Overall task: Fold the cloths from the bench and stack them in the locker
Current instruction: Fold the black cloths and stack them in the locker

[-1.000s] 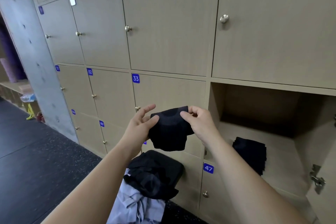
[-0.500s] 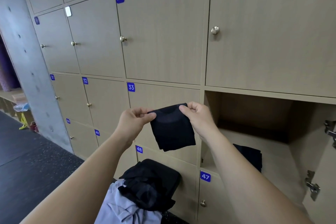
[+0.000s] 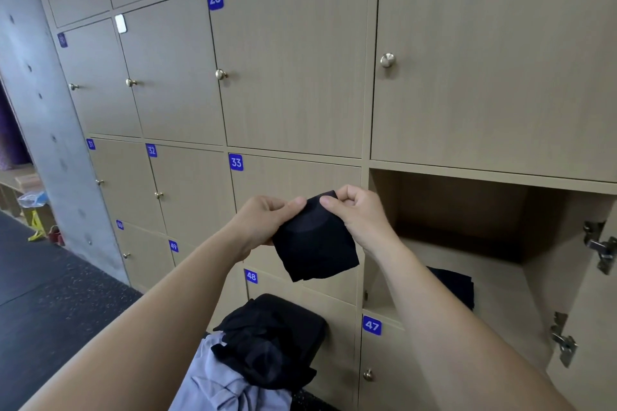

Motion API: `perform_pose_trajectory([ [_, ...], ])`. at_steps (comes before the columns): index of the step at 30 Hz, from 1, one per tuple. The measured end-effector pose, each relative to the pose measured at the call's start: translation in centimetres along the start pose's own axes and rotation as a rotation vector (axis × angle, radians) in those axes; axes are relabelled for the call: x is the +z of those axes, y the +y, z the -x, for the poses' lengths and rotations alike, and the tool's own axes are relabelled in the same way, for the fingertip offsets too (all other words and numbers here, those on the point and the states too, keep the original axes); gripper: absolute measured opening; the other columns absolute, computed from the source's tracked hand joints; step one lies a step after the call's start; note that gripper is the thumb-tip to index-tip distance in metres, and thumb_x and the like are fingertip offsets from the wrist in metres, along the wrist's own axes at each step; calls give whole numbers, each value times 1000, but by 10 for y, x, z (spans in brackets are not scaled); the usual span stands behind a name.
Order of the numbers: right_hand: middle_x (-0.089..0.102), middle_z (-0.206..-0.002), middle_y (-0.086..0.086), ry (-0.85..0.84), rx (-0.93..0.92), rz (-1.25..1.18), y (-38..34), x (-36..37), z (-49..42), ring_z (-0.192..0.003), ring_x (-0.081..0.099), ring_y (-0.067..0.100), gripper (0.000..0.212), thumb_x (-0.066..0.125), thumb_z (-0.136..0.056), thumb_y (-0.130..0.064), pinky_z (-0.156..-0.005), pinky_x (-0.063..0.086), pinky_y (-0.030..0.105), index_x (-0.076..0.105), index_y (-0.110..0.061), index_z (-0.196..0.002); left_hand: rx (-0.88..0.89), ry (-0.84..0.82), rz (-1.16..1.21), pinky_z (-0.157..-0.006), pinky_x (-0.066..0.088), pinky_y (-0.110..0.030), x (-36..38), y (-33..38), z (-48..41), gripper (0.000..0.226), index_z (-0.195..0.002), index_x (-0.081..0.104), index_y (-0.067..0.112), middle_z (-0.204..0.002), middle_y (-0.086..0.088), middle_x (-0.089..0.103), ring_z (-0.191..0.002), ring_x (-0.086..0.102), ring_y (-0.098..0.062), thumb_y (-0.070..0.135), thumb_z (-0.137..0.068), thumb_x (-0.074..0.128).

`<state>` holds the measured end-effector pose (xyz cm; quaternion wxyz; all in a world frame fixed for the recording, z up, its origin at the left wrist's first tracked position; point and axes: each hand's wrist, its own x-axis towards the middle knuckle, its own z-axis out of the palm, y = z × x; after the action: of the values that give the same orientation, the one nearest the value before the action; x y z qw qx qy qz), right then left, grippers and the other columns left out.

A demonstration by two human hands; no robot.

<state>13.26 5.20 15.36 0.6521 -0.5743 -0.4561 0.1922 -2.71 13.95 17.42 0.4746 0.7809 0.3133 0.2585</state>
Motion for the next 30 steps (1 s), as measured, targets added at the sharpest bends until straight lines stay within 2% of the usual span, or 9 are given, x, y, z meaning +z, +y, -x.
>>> perform_pose_trajectory([
  [4,69,-74,1,-45,-5,-3,-3,-6,1,-68,63,11,6,69,-86,-10,-63,50,24,63,-10,-85,64,-22,-11,-65,50,-29,4,1,-4,35,-91,68,-3,-78,-17,67,-69,60,-21,31,-96,60],
  [8,70,-103,4,-126,138,-42,-2,-15,1,-96,67,20,32,77,-81,-22,-78,54,32,56,-19,-105,143,20,127,-60,43,-24,9,-2,-6,27,-83,64,5,-68,-3,63,-58,55,-13,26,-98,58],
  [11,71,-97,-1,-274,268,112,5,-21,9,-92,65,13,29,75,-81,-28,-75,52,25,65,-16,-105,198,93,94,-56,43,-21,9,-4,-6,25,-83,61,9,-66,0,63,-56,55,-9,25,-100,53],
  [14,72,-99,6,-221,307,16,14,-21,9,-94,67,19,20,72,-82,-14,-77,57,31,67,-13,-101,276,224,-209,-59,43,-29,7,-15,-10,21,-88,59,9,-73,-8,64,-62,55,-17,24,-100,52],
  [16,72,-98,6,-201,310,-56,15,-20,10,-89,68,19,22,71,-82,-8,-64,56,27,66,-13,-103,301,296,-296,-63,47,-33,11,-22,-12,17,-91,59,11,-78,-7,66,-72,60,-22,24,-100,51],
  [20,73,-100,6,-192,276,-44,18,-22,11,-91,70,23,30,75,-79,-7,-64,56,30,67,-12,-108,192,201,-124,-63,52,-26,15,-23,-8,21,-94,63,15,-77,0,71,-72,68,-16,36,-93,63],
  [23,73,-101,9,-187,281,-39,22,-22,13,-91,70,25,30,78,-77,-11,-66,56,32,67,-12,-106,119,113,-106,-60,50,-26,18,-23,-8,31,-84,66,11,-72,0,70,-65,65,-13,41,-90,66],
  [27,73,-102,10,-44,395,-447,32,-22,23,-90,70,24,33,72,-84,-30,-71,56,33,64,-12,-110,107,316,52,-59,45,-28,34,-32,-12,32,-84,62,8,-74,-4,65,-67,60,-18,37,-97,56],
  [30,74,-97,5,-9,483,-481,45,-18,34,-89,69,21,26,69,-87,-31,-73,56,35,63,-16,-108,85,360,111,-62,47,-27,53,-39,-15,28,-90,63,10,-80,-4,67,-73,63,-17,36,-98,54],
])
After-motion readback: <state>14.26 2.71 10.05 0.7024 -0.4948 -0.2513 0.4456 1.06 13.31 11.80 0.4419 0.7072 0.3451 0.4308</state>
